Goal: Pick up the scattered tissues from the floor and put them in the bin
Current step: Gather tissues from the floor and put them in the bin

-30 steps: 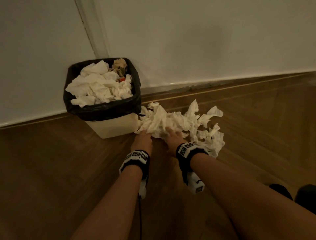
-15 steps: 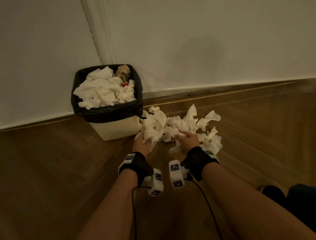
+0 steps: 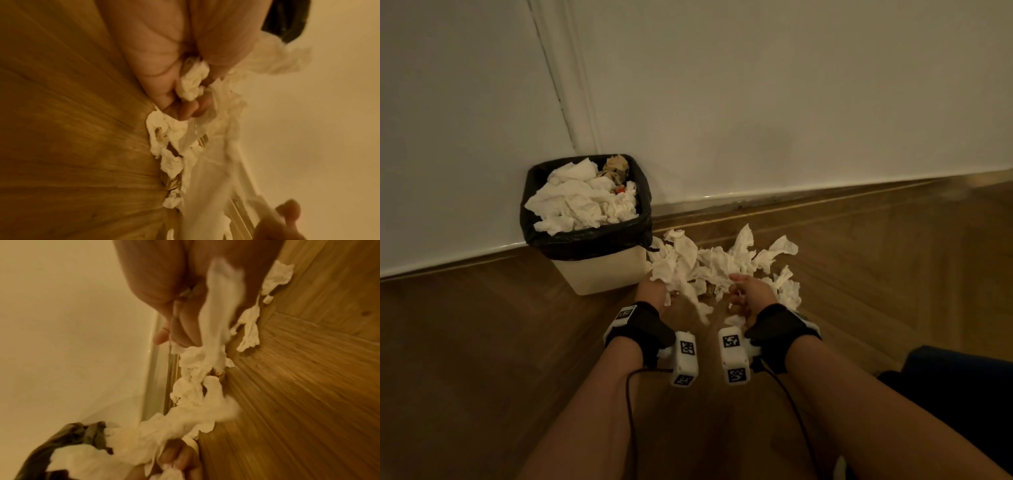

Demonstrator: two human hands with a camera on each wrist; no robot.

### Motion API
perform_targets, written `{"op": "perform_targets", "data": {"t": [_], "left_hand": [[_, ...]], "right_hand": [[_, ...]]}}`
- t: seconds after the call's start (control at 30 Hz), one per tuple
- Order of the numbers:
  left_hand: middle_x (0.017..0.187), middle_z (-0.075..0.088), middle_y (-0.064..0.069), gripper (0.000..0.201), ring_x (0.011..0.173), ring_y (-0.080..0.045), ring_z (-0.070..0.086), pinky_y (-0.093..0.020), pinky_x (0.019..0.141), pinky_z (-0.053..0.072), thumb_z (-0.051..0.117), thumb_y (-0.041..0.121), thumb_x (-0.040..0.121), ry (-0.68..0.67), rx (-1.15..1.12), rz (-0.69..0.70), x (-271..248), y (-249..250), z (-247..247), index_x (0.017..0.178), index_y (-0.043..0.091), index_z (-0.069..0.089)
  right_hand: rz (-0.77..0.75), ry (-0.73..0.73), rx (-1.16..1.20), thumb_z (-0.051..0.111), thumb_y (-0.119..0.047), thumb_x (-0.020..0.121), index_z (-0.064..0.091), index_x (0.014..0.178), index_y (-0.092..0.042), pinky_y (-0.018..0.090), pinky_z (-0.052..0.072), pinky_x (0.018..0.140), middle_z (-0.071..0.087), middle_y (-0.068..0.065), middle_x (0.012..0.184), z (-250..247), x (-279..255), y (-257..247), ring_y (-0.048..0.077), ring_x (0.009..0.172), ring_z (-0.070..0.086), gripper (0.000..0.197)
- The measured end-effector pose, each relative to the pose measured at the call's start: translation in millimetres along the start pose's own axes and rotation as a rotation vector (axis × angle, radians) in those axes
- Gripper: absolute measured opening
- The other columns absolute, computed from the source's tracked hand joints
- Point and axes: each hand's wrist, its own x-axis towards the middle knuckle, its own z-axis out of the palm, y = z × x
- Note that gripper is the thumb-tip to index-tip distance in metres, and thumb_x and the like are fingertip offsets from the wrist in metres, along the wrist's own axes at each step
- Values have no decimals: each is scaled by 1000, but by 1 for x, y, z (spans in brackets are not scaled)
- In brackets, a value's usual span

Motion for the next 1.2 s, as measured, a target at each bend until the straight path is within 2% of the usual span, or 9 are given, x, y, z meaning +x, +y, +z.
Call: {"op": "perform_targets", "data": {"t": [0.1,0.27,0.47,0.63,0.77,0.87,0.93,1.13,1.2], "left_hand": [[112,55,-21,31,96,-32,55,-37,82,46,42,9,93,-143,-129,23,-30,30,12,121,2,53],[147,37,-11,91,135,-29,35,-44,114,24,21,77,82,-300,-96,135,-70,74,27,145,13,30],[130,50,-16,36,117,-27,49,-34,99,40,38,28,99,-111,85,536,-119,127,23,128,9,48],[131,52,-15,38,118,-30,51,-39,106,38,44,0,94,-155,-150,614,-168,164,8,131,5,51],[114,56,-8,38,91,-22,57,-32,79,49,41,-1,96,-211,-389,622,-209,191,-8,130,13,51],[113,55,-9,29,91,-26,58,-32,66,47,37,9,100,-181,-371,651,-230,205,-19,116,28,52],[112,55,-14,27,94,-30,57,-35,69,48,32,11,100,-144,-310,708,-241,211,-26,108,28,52],[80,49,-8,24,70,-25,51,-21,52,45,34,12,97,-61,-192,792,-243,210,-44,92,13,57],[89,53,-9,25,82,-26,52,-30,71,50,35,9,98,-33,-159,788,-240,208,-45,93,15,59]], "right_hand": [[42,-52,137,35,-21,95,56,81,-9,17,27,37,43,1,64,7,-20,-25,10,45,32,28],[-53,-93,226,26,-18,95,60,86,-4,25,20,50,37,2,54,14,-55,-73,13,50,25,37],[-263,-69,215,30,-7,98,50,126,-12,24,23,53,39,2,64,29,-114,-140,12,54,29,35],[-432,-130,84,29,13,93,49,130,6,23,38,61,55,18,109,39,-170,-183,16,62,42,43],[-524,-228,56,33,16,93,48,128,7,28,46,66,38,30,137,44,-208,-204,28,80,52,39],[-555,-261,-115,37,10,94,55,116,-13,48,54,69,42,19,130,40,-228,-212,43,108,53,36],[-584,-264,-228,49,11,88,54,109,-15,53,55,68,47,17,118,40,-237,-215,44,100,58,33],[-566,-232,-234,19,11,91,53,76,-6,18,29,40,39,8,69,53,-243,-209,16,49,31,41],[-561,-227,-211,20,10,93,54,80,-4,19,24,38,37,5,71,60,-247,-211,14,50,27,38]]}}
